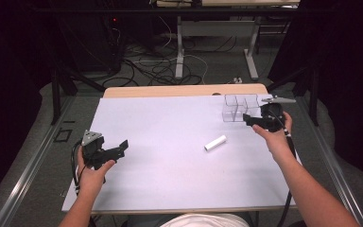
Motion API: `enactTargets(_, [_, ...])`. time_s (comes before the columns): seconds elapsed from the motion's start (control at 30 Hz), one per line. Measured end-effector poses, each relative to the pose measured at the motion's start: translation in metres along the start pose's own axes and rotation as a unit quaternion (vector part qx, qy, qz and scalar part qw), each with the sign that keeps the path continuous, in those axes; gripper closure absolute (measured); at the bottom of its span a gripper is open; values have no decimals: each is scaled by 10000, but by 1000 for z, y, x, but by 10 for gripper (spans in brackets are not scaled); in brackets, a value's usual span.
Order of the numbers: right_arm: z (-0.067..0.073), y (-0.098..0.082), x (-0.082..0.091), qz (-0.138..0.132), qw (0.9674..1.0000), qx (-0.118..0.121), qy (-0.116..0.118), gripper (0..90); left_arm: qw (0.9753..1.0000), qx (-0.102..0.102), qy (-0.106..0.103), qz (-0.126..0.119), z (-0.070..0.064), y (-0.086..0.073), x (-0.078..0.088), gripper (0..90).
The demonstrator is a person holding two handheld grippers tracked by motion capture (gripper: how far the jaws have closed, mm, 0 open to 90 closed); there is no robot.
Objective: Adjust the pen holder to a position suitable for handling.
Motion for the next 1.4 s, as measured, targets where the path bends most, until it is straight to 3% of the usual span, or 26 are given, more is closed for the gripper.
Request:
enactTargets(0.23, [-5,20,-6,54,9999,-30,-86,271,10000,-22,11,24,0,-1,-1,10])
enactTargets(0.6, [-11,43,-20,256,9990,234,-266,349,10000,-47,10,36,0,-1,-2,11])
enactTargets(0.9, [-23,51,-38,353,9986,100,-387,371,10000,-9,38,28,2,-2,-2,13])
enactTargets(1.17, [-41,52,-45,461,9971,-86,-597,498,10000,-9,45,50,2,-2,-4,15])
enactTargets(1.4, [-54,49,-56,529,9963,-194,-645,566,9999,12,55,107,2,-4,-5,17])
Point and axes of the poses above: each handheld gripper's, and its own axes: x roughly backward along the jaws, y roughly out of its top, z roughly to its left, the point moved 8 cm from there along -x, roughly forward along the jaws, and after that the axes turned 4 degrees about -x, right-handed, at the moved point
